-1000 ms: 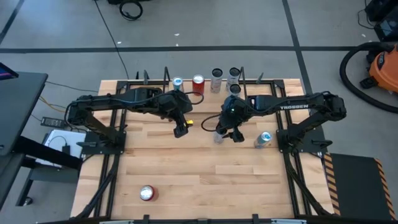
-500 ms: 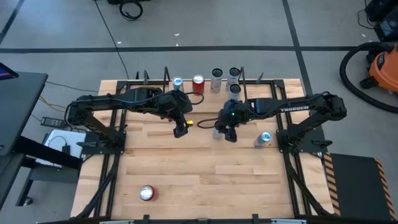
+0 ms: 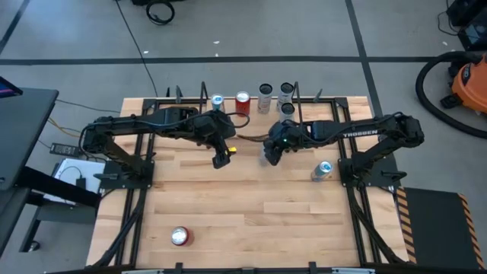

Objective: Place canned beverage on shelf
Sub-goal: Put the white-pink soda can on the shelf aligned with the other white-pink soda can

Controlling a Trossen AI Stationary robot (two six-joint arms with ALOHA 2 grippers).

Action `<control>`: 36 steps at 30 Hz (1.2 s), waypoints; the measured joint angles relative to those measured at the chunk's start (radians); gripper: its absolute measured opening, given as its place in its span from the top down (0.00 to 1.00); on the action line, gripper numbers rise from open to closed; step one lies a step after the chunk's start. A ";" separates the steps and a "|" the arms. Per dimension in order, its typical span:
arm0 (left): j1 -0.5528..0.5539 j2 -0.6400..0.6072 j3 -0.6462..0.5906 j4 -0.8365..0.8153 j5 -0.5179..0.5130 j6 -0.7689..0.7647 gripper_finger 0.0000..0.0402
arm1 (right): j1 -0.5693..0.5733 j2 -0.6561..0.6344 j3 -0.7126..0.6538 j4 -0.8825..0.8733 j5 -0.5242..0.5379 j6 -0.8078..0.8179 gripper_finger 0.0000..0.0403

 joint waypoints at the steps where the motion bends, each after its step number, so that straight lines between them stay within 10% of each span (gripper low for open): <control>1: 0.000 0.000 0.000 0.000 0.000 0.000 0.21 | -0.001 0.000 0.000 -0.006 0.004 0.038 0.35; 9: 0.000 0.000 0.000 0.003 0.000 0.001 0.21 | -0.003 -0.002 0.001 -0.073 0.098 0.315 0.35; 36: 0.002 0.000 0.000 0.022 0.000 0.000 0.21 | 0.129 0.068 0.157 -0.442 0.298 0.426 0.35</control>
